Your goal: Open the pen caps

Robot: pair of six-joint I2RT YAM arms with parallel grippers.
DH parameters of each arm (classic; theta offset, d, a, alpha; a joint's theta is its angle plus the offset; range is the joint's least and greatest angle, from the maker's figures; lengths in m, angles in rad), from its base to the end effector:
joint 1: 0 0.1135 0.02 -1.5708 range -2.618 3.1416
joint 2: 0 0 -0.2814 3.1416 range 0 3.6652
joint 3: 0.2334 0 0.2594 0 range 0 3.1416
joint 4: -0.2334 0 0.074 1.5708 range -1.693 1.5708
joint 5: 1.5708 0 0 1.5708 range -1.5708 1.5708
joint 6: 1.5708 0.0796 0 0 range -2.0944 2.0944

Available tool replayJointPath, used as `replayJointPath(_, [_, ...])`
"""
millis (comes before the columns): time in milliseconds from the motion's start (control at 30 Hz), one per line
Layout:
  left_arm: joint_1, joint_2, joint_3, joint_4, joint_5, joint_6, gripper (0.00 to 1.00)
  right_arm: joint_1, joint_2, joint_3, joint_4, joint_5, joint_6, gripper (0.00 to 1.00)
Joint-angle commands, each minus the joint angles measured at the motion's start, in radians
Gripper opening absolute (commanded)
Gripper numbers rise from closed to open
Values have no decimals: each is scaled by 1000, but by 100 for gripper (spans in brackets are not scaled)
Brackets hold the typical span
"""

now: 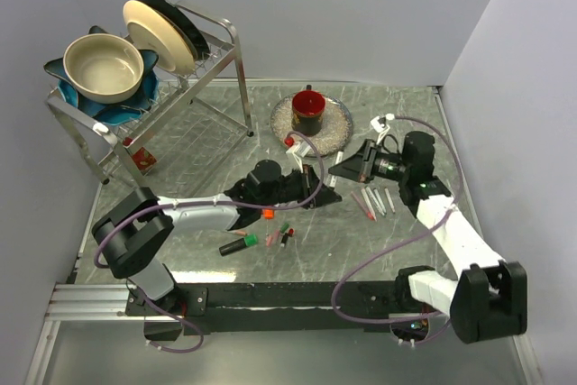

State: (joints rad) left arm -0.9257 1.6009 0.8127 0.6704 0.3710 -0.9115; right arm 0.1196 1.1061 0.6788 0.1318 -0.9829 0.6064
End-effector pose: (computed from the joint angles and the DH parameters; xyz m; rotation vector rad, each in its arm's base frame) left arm 0.2151 -0.3339 0.2407 0.3413 1.9609 -1.6101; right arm 0.2517 0.0970 0.2807 -0.2632 1.9506 1.3969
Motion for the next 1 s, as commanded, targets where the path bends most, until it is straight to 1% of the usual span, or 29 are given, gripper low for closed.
replayJointPath(0, [-61,-74,-118,-108,106,-4,1,-175,-124,82,138,156,79,0])
replayJointPath(33, [-73,-91,-138,-135,98,22,1,-192,-149,73,182,158,108,0])
replayJointPath(133, [-96,-163,-216,-177,83,33,1,-224,-150,42,236,162,194,0])
replayJointPath(200, [-96,-214,-254,-190,63,34,1,-230,-144,18,249,171,197,0])
replayJointPath(267, [-96,-248,-259,-236,2,49,1,-232,-123,25,191,168,161,0])
replayJointPath(300, [-96,-278,-254,-253,-27,59,1,-230,-114,33,149,180,60,0])
replayJointPath(333, [-96,-292,-248,-306,-58,77,1,-230,-117,44,37,194,-23,0])
replayJointPath(367, [-96,-305,-228,-336,-132,85,1,-230,-117,69,-22,226,-119,0])
replayJointPath(400, [-96,-317,-218,-366,-164,97,1,-232,-115,85,-94,245,-336,0])
replayJointPath(433, [-97,-318,-187,-434,-199,117,1,-232,-111,120,-238,257,-450,0])
replayJointPath(467, [-98,-311,-170,-474,-268,126,1,-230,-103,140,-312,276,-655,0])
replayJointPath(500, [-99,-302,-152,-506,-296,155,1,-232,-83,159,-445,297,-730,0])
replayJointPath(533, [-105,-288,-103,-600,-340,164,1,-232,-75,175,-487,323,-787,0])
replayJointPath(567, [-110,-254,-77,-638,-401,177,1,-232,-68,177,-520,372,-863,0])
replayJointPath(600, [-114,-234,-52,-667,-434,204,1,-238,-58,174,-556,394,-887,0])
replayJointPath(667, [-128,-170,23,-757,-472,233,4,-248,-51,163,-578,430,-942,0])
replayJointPath(733, [-136,-121,106,-810,-507,272,6,-259,-45,166,-590,457,-955,0])
replayJointPath(767, [-139,-69,135,-857,-517,284,8,-261,-38,168,-595,475,-968,0])
replayJointPath(833, [-147,-17,218,-902,-547,321,9,-264,-9,174,-612,512,-985,0])
replayJointPath(867, [-148,31,241,-928,-558,330,9,-265,15,179,-623,523,-1000,0])
replayJointPath(967, [-159,99,307,-996,-604,355,10,-274,67,183,-644,555,-1022,0])
